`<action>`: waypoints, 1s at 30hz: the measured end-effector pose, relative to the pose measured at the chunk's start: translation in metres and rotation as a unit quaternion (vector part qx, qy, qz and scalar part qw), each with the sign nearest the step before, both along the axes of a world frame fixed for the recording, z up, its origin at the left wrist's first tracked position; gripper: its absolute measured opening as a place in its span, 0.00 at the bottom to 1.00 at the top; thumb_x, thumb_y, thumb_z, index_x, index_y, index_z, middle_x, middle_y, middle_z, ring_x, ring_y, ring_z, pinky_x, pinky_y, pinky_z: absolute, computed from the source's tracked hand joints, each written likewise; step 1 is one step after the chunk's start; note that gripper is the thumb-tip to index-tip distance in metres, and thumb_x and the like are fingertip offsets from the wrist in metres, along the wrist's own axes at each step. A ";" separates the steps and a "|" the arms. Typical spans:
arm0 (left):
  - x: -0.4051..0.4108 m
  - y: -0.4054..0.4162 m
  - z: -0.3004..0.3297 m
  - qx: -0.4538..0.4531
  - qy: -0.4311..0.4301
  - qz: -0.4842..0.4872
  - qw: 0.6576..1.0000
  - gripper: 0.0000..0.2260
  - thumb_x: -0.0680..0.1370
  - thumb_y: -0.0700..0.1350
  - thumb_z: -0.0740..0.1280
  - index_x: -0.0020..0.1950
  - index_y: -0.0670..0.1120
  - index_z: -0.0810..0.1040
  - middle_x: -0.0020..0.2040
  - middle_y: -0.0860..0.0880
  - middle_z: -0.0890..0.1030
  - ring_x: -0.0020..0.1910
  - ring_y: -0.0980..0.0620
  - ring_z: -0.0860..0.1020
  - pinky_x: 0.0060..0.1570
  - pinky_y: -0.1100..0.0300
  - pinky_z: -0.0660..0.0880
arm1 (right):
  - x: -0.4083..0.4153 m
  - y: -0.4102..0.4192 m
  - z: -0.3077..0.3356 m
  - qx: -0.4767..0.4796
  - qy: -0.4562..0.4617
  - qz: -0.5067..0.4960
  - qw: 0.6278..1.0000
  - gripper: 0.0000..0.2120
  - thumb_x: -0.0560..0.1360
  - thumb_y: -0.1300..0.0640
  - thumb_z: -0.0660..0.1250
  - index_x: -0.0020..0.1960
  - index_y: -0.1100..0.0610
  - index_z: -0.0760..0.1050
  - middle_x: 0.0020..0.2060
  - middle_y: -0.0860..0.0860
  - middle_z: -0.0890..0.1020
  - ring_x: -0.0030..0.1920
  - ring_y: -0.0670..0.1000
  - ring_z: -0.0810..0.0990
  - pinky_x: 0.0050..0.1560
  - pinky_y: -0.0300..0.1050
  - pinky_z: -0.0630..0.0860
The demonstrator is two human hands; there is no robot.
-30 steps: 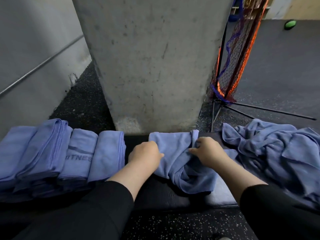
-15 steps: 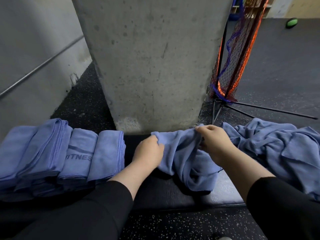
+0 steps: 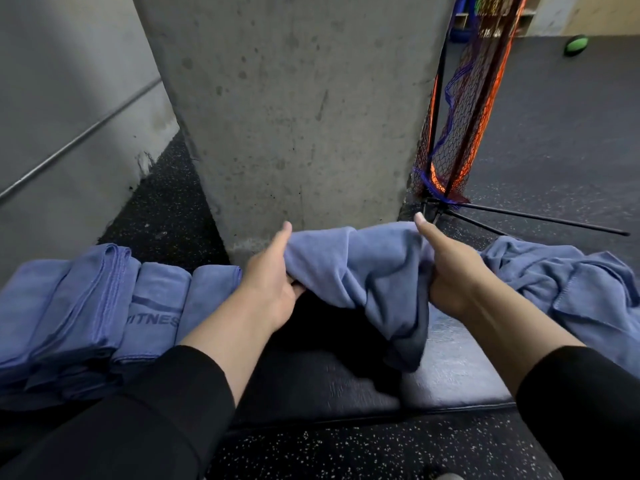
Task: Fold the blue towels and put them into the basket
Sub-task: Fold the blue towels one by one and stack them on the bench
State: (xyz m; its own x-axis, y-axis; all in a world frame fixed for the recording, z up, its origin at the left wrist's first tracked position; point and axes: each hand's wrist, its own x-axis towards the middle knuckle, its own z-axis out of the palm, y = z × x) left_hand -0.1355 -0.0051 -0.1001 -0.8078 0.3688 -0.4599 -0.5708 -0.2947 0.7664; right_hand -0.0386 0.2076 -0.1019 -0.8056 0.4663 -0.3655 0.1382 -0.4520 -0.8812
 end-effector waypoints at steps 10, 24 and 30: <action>0.004 -0.005 -0.013 -0.033 -0.029 -0.042 0.998 0.19 0.83 0.52 0.63 0.63 0.37 0.78 0.58 0.38 0.83 0.56 0.41 0.83 0.54 0.48 0.81 | 0.007 0.003 -0.005 0.032 -0.008 -0.013 0.999 0.11 0.81 0.54 0.66 0.54 0.63 0.77 0.45 0.61 0.80 0.47 0.55 0.81 0.48 0.48 0.79; 0.015 0.001 -0.026 -0.158 0.000 0.013 0.987 0.13 0.83 0.46 0.64 0.63 0.40 0.79 0.57 0.36 0.82 0.40 0.47 0.81 0.40 0.60 0.77 | 0.028 0.001 -0.003 0.083 -0.096 0.154 0.980 0.08 0.80 0.64 0.65 0.56 0.67 0.78 0.46 0.62 0.84 0.43 0.56 0.85 0.39 0.46 0.82; 0.006 -0.022 -0.011 -0.039 -0.021 -0.092 0.995 0.22 0.82 0.55 0.63 0.64 0.38 0.79 0.59 0.37 0.83 0.60 0.40 0.81 0.62 0.46 0.76 | 0.027 0.019 -0.008 0.182 -0.121 0.077 0.973 0.07 0.80 0.59 0.67 0.48 0.62 0.80 0.45 0.61 0.84 0.45 0.55 0.82 0.50 0.50 0.76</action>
State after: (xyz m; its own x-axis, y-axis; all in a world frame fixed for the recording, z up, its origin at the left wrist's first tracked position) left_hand -0.1299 -0.0271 -0.1108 -0.7091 0.4704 -0.5253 -0.6421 -0.1227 0.7567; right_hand -0.0115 0.2270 -0.1096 -0.7871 0.4814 -0.3856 0.4022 -0.0734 -0.9126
